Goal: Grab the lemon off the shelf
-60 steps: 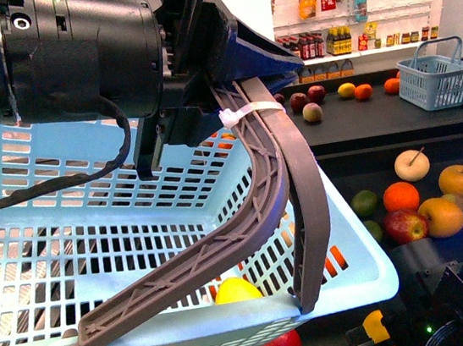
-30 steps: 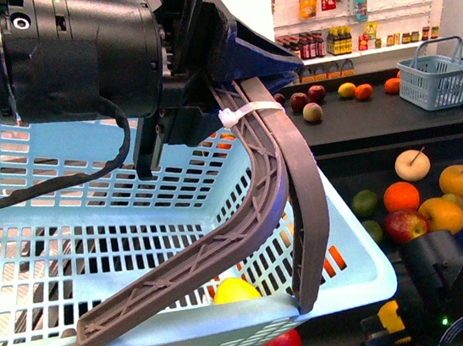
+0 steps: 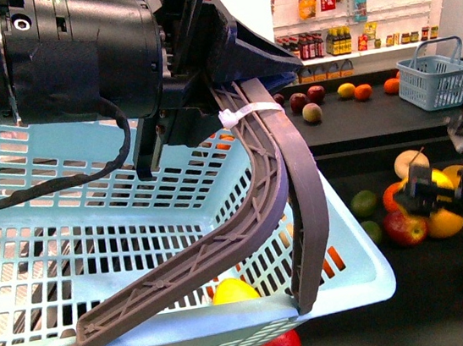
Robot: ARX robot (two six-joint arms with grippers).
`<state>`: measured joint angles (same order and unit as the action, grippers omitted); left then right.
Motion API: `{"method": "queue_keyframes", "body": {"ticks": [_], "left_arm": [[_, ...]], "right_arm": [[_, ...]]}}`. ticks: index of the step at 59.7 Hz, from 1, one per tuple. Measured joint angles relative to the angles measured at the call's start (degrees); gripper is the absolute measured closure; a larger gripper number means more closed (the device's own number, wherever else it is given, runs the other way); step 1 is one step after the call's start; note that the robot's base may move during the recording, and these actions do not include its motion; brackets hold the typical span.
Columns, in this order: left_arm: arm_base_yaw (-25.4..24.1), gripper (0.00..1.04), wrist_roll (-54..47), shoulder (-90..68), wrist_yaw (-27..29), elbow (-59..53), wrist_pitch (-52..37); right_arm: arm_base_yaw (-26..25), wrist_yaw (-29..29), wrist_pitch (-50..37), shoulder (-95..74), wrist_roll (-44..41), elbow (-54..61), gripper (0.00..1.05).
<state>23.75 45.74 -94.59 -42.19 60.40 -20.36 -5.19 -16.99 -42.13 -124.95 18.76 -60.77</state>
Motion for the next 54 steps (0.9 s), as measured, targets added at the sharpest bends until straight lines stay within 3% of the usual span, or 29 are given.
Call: {"method": "queue_keyframes", "body": {"ticks": [11, 18, 32, 54], "left_arm": [[-0.02, 0.98, 0.02, 0.0, 0.0, 0.0, 0.0], [-0.02, 0.98, -0.02, 0.0, 0.02, 0.0, 0.0], [-0.02, 0.98, 0.0, 0.0, 0.02, 0.0, 0.0], [-0.02, 0.98, 0.0, -0.02, 0.04, 0.0, 0.0]], "right_arm": [[0.85, -12.85, -14.69, 9.03, 11.02, 7.76, 0.25], [2.75, -17.79, -22.51, 12.0, 16.39, 11.04, 0.25], [7.3, -19.45, -23.52, 12.72, 17.81, 13.35, 0.25], [11.78, -20.92, -21.92, 12.72, 12.96, 15.15, 0.25]]}}
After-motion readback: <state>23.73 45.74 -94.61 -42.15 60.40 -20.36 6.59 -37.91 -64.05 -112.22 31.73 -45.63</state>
